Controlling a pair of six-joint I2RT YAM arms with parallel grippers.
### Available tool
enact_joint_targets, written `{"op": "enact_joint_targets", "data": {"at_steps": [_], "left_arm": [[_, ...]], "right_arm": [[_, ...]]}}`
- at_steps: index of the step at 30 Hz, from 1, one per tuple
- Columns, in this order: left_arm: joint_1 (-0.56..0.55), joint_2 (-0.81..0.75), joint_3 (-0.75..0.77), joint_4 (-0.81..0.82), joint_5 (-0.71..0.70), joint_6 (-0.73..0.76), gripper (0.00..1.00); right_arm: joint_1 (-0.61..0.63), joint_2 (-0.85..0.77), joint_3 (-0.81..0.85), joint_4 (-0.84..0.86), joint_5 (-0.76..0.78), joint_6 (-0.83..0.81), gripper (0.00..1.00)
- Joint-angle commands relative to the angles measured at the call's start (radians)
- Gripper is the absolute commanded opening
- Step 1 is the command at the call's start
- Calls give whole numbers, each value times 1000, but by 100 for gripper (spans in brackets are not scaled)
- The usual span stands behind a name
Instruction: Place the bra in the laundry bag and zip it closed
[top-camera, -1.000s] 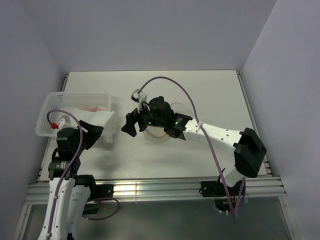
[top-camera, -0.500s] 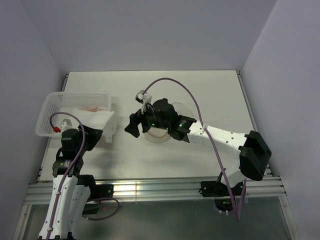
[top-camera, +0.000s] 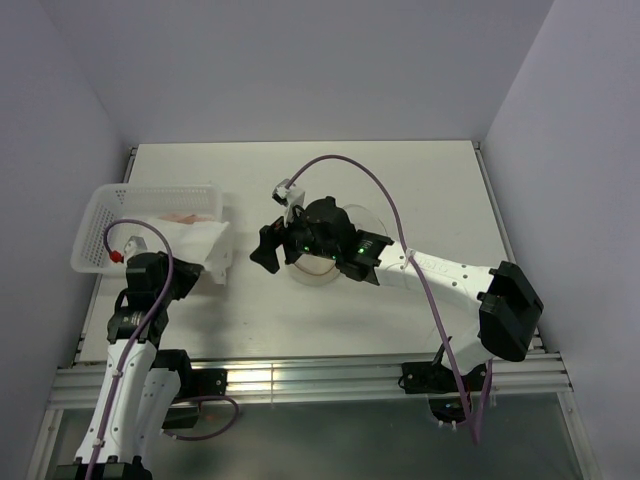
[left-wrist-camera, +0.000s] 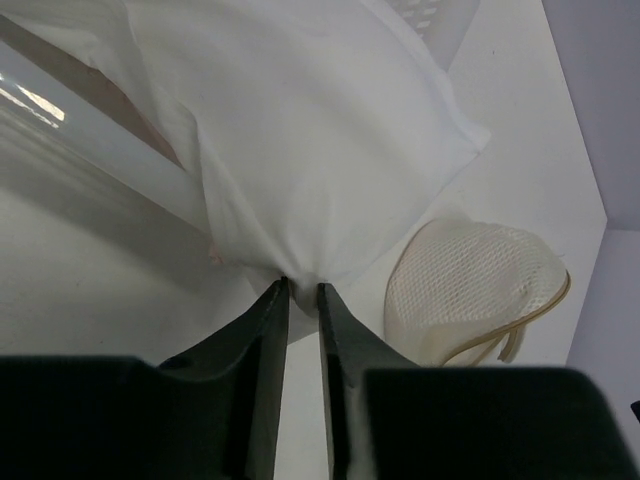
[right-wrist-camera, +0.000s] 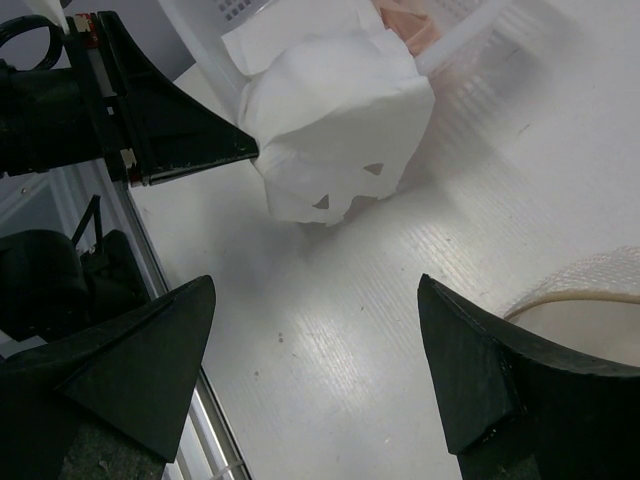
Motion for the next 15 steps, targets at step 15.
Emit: {"op": "enact_joint_targets", "data": {"at_steps": [15], "left_arm": [[-30,15,242,1,-18,173,0]], "right_arm": [[7,-36,34,9,-15,32,92]]}}
